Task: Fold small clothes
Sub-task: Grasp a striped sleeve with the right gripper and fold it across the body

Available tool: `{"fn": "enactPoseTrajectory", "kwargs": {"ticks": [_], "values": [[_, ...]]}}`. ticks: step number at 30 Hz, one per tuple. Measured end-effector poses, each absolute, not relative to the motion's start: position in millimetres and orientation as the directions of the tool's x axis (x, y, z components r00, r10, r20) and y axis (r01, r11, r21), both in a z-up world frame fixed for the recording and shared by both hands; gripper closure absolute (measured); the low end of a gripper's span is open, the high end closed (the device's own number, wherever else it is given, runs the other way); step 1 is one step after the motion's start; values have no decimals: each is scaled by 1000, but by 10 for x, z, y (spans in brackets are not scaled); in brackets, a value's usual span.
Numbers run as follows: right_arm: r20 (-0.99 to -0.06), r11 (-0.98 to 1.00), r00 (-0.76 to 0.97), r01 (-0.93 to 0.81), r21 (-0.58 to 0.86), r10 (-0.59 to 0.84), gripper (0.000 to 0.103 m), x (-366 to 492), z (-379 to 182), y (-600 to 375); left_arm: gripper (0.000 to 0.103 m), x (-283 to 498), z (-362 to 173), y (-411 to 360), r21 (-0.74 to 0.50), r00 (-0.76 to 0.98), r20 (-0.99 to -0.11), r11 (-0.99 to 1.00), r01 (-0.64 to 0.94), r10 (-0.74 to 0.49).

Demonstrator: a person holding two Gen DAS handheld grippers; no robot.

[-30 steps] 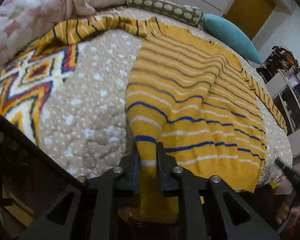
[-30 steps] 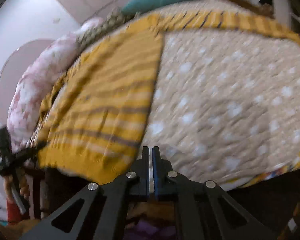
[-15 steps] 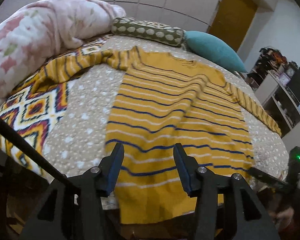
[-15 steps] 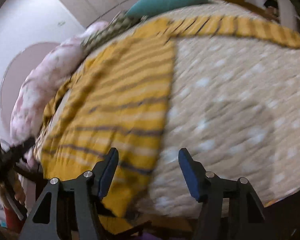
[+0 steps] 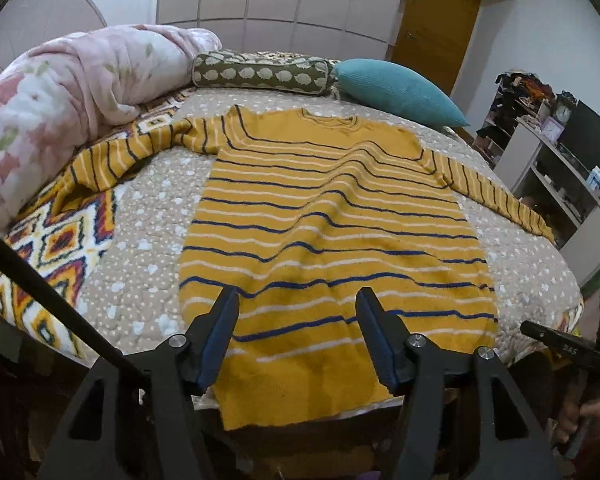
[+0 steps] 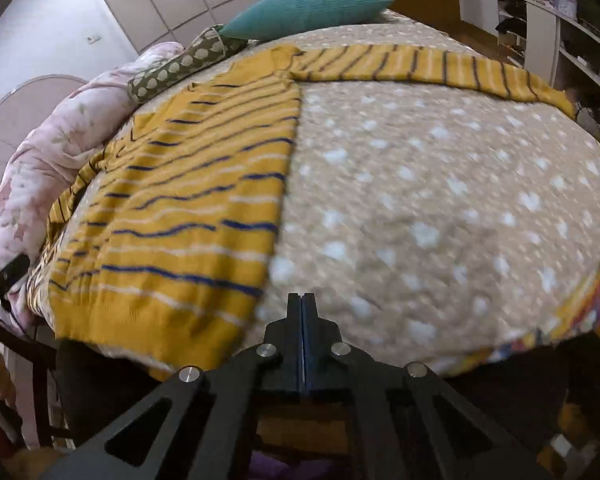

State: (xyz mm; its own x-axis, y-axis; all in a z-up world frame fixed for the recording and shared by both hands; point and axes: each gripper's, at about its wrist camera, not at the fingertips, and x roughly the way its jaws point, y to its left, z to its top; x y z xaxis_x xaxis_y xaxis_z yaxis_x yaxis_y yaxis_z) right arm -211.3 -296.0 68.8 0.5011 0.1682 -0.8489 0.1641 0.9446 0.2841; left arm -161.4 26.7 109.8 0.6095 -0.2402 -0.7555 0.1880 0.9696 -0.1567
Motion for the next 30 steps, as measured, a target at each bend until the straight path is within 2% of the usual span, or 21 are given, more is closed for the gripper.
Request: {"fn": "enactPoseTrajectory", "kwargs": {"ticks": [2,4,5,6,7,10,16,24,26,27,28,30], "values": [[-817,925,546,183,332,185,101,-2199,743,-3130,42,-1588,1084,241,-167,601,-759,967,193,-251],[-782,902,605,240,359,150,92,-2178,823,-3381,39,-1555,1077,201,-168,597,-760,965,201,-257],[-772,889,622,269,371,134,76,-2135,844,-3507,39,-1542,1075,181,-168,599,-758,965,204,-258],[-757,873,641,290,391,126,53,-2081,857,-3640,38,-1521,1072,160,-167,602,-756,965,204,-258],[-735,853,669,316,415,110,44,-1991,862,-3826,37,-1505,1068,148,-169,601,-756,965,202,-259],[-731,803,683,430,412,9,44,-1699,817,-4370,37,-1466,1041,130,-193,591,-758,961,200,-275],[-747,620,665,594,512,-21,44,-1217,572,-5266,37,-1361,948,160,-195,572,-779,966,171,-258],[-722,483,685,666,568,-95,45,-969,529,-5836,36,-1201,895,333,-246,563,-783,963,112,-266],[-713,441,695,671,596,-95,56,-921,535,-5993,36,-1184,899,377,-253,570,-778,962,103,-265],[-712,433,696,673,600,-95,78,-896,551,-6030,36,-1179,906,401,-256,574,-775,961,99,-266],[-716,435,692,674,597,-90,94,-848,590,-6067,36,-1174,911,429,-260,577,-772,961,95,-266],[-719,462,689,670,581,-95,95,-799,699,-6059,36,-1161,931,515,-267,591,-763,960,83,-263]]}}
